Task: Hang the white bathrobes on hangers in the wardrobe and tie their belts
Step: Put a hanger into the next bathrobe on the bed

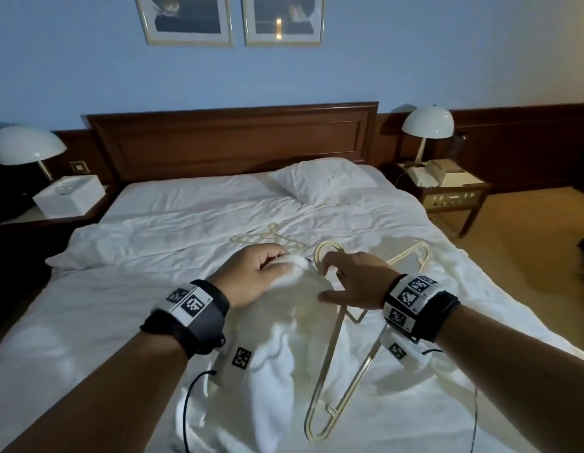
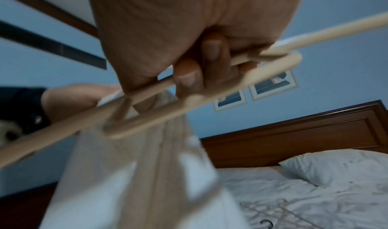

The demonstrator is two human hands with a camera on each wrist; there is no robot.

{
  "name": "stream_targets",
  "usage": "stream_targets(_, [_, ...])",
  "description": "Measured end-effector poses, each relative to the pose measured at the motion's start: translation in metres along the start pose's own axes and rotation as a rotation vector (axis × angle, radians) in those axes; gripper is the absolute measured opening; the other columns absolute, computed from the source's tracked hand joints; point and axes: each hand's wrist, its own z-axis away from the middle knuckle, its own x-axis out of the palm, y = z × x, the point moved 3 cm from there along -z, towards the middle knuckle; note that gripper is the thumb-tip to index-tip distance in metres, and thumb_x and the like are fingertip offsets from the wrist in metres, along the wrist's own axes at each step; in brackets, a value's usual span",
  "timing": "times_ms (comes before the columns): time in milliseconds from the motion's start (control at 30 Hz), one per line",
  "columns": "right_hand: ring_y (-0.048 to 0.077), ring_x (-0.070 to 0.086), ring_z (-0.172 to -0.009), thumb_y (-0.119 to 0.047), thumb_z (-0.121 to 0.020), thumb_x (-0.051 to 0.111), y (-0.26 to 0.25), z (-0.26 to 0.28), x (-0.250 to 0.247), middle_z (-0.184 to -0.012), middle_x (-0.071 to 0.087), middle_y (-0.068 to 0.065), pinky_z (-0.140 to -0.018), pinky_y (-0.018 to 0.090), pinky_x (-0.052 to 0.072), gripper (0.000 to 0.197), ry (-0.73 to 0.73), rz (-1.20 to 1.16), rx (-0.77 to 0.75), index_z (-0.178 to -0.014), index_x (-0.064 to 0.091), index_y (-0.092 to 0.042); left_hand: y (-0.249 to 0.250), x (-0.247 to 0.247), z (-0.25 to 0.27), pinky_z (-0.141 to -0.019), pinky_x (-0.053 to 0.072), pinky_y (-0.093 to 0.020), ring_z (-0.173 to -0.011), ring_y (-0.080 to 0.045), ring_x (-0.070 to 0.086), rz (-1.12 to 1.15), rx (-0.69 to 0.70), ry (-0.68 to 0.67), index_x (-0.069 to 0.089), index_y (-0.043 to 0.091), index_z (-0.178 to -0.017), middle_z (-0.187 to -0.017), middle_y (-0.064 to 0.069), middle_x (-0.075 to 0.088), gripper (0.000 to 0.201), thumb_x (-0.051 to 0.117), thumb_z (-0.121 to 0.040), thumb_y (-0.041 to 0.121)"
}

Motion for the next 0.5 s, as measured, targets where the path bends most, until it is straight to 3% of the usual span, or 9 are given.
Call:
stream_targets(100, [0.005,0.045,-0.057,-0.060,-0.078,0.068,-0.005,0.000,0.015,-0.056,0.046,-0.012,-0.058,0.023,0.033,0.061,-0.037,-0.017,-0.066,-0.128,0.046,-0.033,0.015,0.004,-0.001,-0.074,0.046,-0.018,-0.081,-0.007,0.063,-0.048,0.018,-0.001,0.072,0.016,-0.098,-0.095,-0.002,0.071,0.017,0.065,-0.092,0.030])
stream_targets(133, [0.002,0.043,-0.054,-0.060,-0.078,0.069,-0.008,-0.001,0.018,-0.056,0.045,-0.012,-0.055,0.018,0.030,0.056,-0.062,-0.060,-0.090,-0.123,0.050,-0.033,0.017,0.004,0.000,-0.068,0.045,-0.016,-0.076,-0.006,0.060,-0.048,0.012,0.018,0.072,0.014,-0.098,-0.094,-0.005,0.070,0.019,0.065,-0.091,0.030])
stream_targets(200, [0.000,0.046,-0.052,-0.057,-0.077,0.073,-0.012,-0.004,0.023,-0.056,0.043,-0.011,-0.051,0.014,0.028,0.030,-0.107,-0.191,-0.122,-0.091,0.055,-0.037,0.017,0.002,0.004,-0.063,0.044,-0.019,-0.070,-0.007,0.056,-0.070,0.009,0.034,0.072,0.014,-0.093,-0.088,-0.008,0.068,0.018,0.065,-0.092,0.031])
stream_targets(267, [-0.003,0.048,-0.056,-0.053,-0.077,0.075,-0.009,-0.007,0.026,-0.056,0.042,-0.010,-0.053,0.015,0.033,0.033,-0.123,-0.254,-0.135,-0.069,0.047,-0.037,0.012,-0.002,0.010,-0.065,0.043,-0.023,-0.069,-0.009,0.056,-0.124,-0.005,0.010,0.072,0.020,-0.088,-0.078,-0.001,0.066,0.014,0.066,-0.091,0.032])
stream_targets(333, [-0.003,0.046,-0.055,-0.050,-0.080,0.073,-0.004,-0.009,0.027,-0.057,0.041,-0.011,-0.055,0.014,0.034,0.037,-0.135,-0.230,-0.149,-0.063,0.043,-0.035,0.006,-0.007,0.019,-0.066,0.044,-0.017,-0.071,-0.001,0.060,-0.131,-0.073,-0.003,0.074,0.025,-0.089,-0.076,0.012,0.067,0.010,0.070,-0.088,0.034])
stream_targets(400, [-0.001,0.045,-0.056,-0.045,-0.083,0.072,0.000,-0.009,0.025,-0.060,0.043,-0.012,-0.056,0.012,0.034,0.028,-0.139,-0.193,-0.160,-0.069,0.054,-0.030,0.001,-0.009,0.028,-0.071,0.045,-0.014,-0.080,0.005,0.063,-0.164,-0.097,-0.009,0.075,0.024,-0.090,-0.083,0.017,0.070,0.012,0.073,-0.085,0.035])
stream_targets(467, [0.007,0.047,-0.061,-0.037,-0.084,0.071,0.003,-0.010,0.021,-0.065,0.049,-0.008,-0.056,0.014,0.032,0.022,-0.103,-0.146,-0.164,-0.080,0.062,-0.017,-0.005,-0.007,0.037,-0.079,0.048,-0.018,-0.088,0.000,0.064,-0.230,-0.078,-0.032,0.073,0.023,-0.092,-0.089,0.012,0.071,0.017,0.072,-0.085,0.038])
stream_targets(500, [0.014,0.050,-0.065,-0.034,-0.081,0.071,0.005,-0.012,0.019,-0.067,0.052,-0.006,-0.058,0.020,0.036,0.020,-0.077,-0.103,-0.154,-0.081,0.060,-0.017,-0.007,-0.006,0.042,-0.080,0.047,-0.021,-0.088,-0.002,0.064,-0.258,-0.078,-0.039,0.071,0.024,-0.092,-0.089,0.011,0.070,0.018,0.071,-0.086,0.040])
